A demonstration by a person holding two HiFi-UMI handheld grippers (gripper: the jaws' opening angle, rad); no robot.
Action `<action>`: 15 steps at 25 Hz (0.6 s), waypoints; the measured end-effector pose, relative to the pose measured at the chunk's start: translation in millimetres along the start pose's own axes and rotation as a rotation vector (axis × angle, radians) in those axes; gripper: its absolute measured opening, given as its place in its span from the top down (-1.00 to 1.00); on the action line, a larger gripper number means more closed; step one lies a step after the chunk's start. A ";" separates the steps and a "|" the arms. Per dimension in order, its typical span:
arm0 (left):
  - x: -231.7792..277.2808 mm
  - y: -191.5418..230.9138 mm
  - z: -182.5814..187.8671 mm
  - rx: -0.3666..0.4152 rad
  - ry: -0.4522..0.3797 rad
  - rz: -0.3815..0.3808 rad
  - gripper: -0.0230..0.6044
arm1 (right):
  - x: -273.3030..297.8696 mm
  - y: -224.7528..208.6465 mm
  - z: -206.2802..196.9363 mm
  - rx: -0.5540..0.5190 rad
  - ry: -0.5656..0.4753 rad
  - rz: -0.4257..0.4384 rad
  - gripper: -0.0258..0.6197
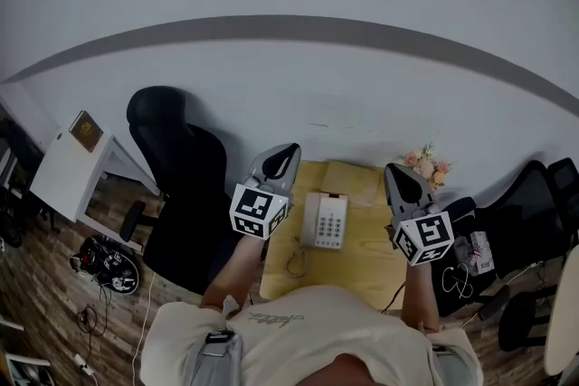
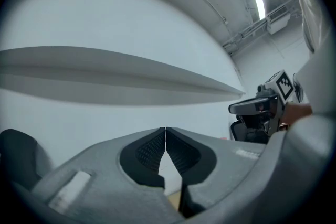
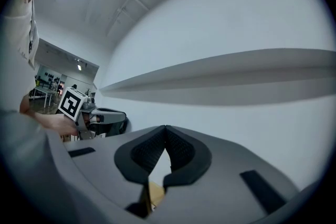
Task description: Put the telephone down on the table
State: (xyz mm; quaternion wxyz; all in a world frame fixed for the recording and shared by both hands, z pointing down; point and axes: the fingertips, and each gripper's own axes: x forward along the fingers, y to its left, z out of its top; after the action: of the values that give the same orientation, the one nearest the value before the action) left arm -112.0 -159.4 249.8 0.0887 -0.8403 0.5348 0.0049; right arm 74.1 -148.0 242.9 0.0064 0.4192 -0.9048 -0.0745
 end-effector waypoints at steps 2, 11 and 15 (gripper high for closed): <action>-2.8 0.2 -3.1 -0.004 0.006 0.004 0.87 | -0.3 1.9 -0.4 -0.005 0.002 -0.002 0.91; -11.7 -4.6 -23.3 -0.026 0.049 -0.002 0.87 | -1.8 8.8 -14.7 0.019 0.031 0.014 0.91; -13.6 -4.2 -22.5 -0.027 0.043 -0.004 0.87 | -0.3 10.1 -11.9 0.048 0.017 0.035 0.91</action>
State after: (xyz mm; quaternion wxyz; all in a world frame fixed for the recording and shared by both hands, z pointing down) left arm -116.0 -148.9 274.0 0.0657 -0.8423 0.5350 -0.0063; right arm 67.6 -142.9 256.0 0.0053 0.4041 -0.9134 -0.0492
